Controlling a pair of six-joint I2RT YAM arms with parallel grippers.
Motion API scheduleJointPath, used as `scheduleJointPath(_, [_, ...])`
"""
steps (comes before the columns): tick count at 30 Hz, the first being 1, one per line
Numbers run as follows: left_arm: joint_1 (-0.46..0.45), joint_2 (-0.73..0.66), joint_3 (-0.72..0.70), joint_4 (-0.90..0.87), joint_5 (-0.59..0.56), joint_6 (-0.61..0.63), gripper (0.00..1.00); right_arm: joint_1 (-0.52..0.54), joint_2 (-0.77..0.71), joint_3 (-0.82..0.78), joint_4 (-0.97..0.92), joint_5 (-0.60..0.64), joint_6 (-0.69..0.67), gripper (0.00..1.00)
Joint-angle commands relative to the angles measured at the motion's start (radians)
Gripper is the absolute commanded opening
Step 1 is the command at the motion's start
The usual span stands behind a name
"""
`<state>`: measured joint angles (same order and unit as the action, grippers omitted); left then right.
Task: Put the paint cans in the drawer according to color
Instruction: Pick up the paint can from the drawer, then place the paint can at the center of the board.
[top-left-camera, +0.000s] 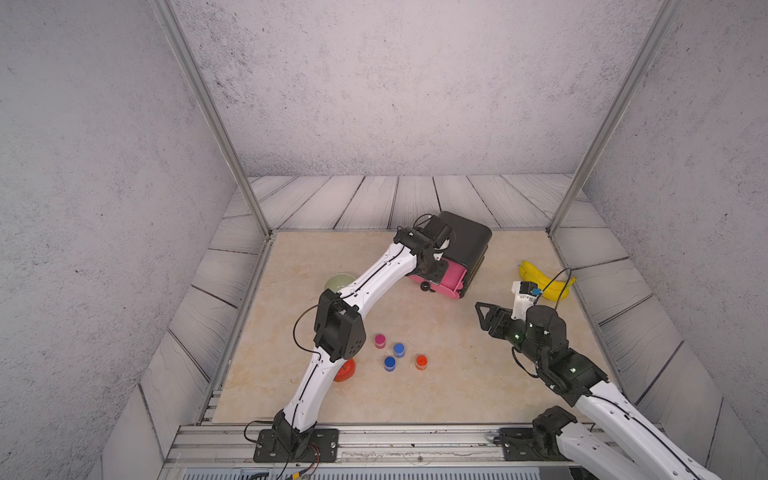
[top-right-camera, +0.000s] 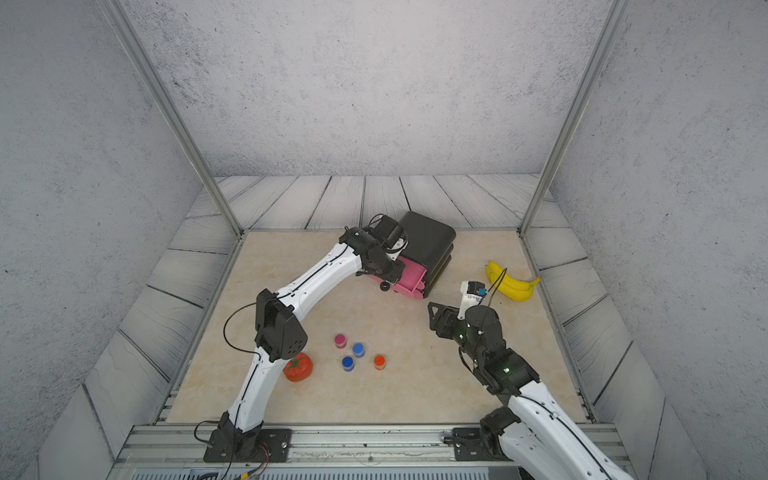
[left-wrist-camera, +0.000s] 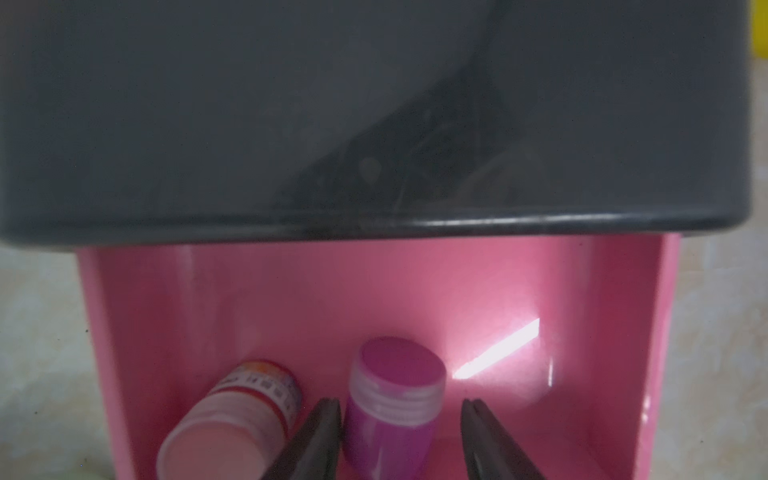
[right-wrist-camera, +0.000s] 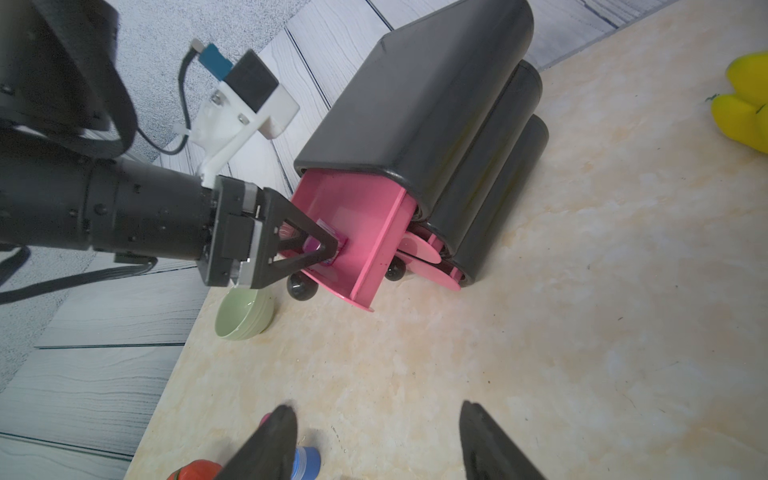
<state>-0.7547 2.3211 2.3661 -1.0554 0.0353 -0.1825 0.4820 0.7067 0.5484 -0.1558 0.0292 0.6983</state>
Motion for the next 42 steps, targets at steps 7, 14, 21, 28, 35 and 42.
scheduleJointPath(7, [-0.003, 0.047, 0.043, 0.009, -0.005, -0.004, 0.36, -0.003, -0.044, 0.01, -0.033, -0.005, -0.01, 0.66])
scheduleJointPath(14, [0.001, -0.015, 0.053, 0.027, 0.017, -0.02, 0.23, -0.004, -0.061, 0.01, -0.048, 0.001, -0.011, 0.66])
scheduleJointPath(21, [0.014, -0.172, 0.028, 0.005, 0.033, -0.022, 0.21, -0.003, -0.056, 0.003, -0.029, -0.025, -0.012, 0.66])
scheduleJointPath(28, [0.021, -0.454, -0.243, 0.015, -0.013, -0.021, 0.22, -0.003, -0.038, -0.026, 0.049, -0.116, -0.026, 0.66])
scheduleJointPath(35, [0.068, -0.875, -0.97, 0.29, -0.081, -0.082, 0.25, 0.002, 0.147, 0.002, 0.109, -0.401, -0.084, 0.65])
scheduleJointPath(42, [0.186, -0.995, -1.411, 0.449, -0.022, -0.203, 0.26, 0.173, 0.326, 0.077, 0.003, -0.316, -0.18, 0.64])
